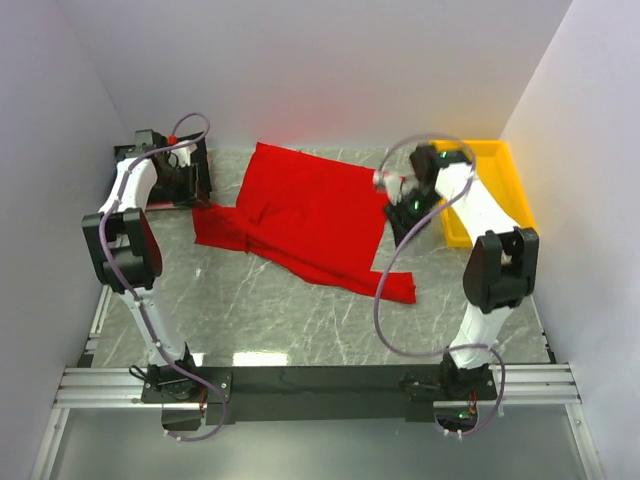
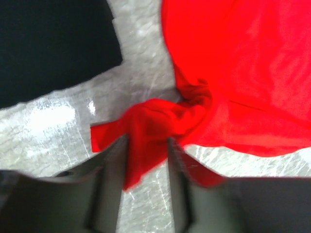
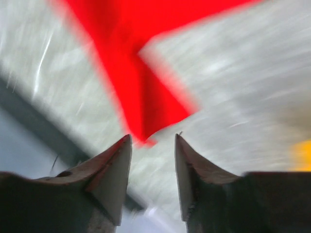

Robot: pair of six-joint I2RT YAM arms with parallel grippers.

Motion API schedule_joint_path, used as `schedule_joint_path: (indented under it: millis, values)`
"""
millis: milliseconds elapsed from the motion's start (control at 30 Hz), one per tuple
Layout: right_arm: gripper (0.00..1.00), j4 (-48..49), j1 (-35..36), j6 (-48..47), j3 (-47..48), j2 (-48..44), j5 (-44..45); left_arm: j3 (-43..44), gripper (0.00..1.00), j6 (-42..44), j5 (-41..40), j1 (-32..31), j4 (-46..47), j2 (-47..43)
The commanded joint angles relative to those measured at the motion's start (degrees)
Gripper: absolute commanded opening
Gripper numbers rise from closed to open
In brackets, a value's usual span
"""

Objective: Fold and stack the t-shirts
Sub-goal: Flatten the tshirt out

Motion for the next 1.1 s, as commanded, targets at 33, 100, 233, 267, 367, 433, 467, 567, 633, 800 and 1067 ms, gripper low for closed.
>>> schedule_joint_path:
  millis: [33,100,233,267,367,433,467,567,633,800,1067]
  values:
    - [0.45,7.56,-1.70,5.56,17.65,8.55,2.46,-5.90,0.52,1.43,4.52,-0.11,6.90,-11.90]
    - [0.40,10.10,0.58,7.50,21.36,13.55,3.09,-8.29,0.56,2.39,4.96,-0.55,8.67,-14.90]
    - [0.36,13.01,3.67,9.88,28.13,21.38,4.23,-13.20,0.58,2.31,3.56,-2.74,7.97,-16.66]
    - [0.35,13.54,4.11,10.14,28.41,22.54,4.15,-14.44,0.58,2.22,3.30,-3.09,7.97,-17.10]
    - [0.35,16.87,5.08,11.46,27.80,25.53,4.50,-19.28,0.57,2.14,2.16,-4.50,8.85,-19.90]
    - [0.34,18.37,5.43,14.00,28.23,28.42,6.51,-21.91,0.57,2.48,2.68,-5.03,8.85,-21.05]
    - [0.34,18.38,5.34,14.01,28.59,28.44,6.52,-22.36,0.57,2.75,2.76,-5.38,8.59,-21.14]
    - [0.32,17.59,5.08,16.73,30.87,31.95,12.74,-24.29,0.55,4.59,2.94,-8.36,7.44,-21.84]
    - [0.29,16.36,4.55,18.49,32.71,34.50,17.83,-26.48,0.52,4.86,2.07,-11.69,8.05,-22.46]
    - [0.28,13.37,-0.98,22.18,36.67,37.49,22.42,-28.26,0.41,2.58,-0.92,-15.49,10.70,-20.80]
    - [0.24,15.13,-1.60,19.20,24.03,29.77,22.79,-30.10,0.32,-4.17,-9.17,-16.37,14.39,-14.83]
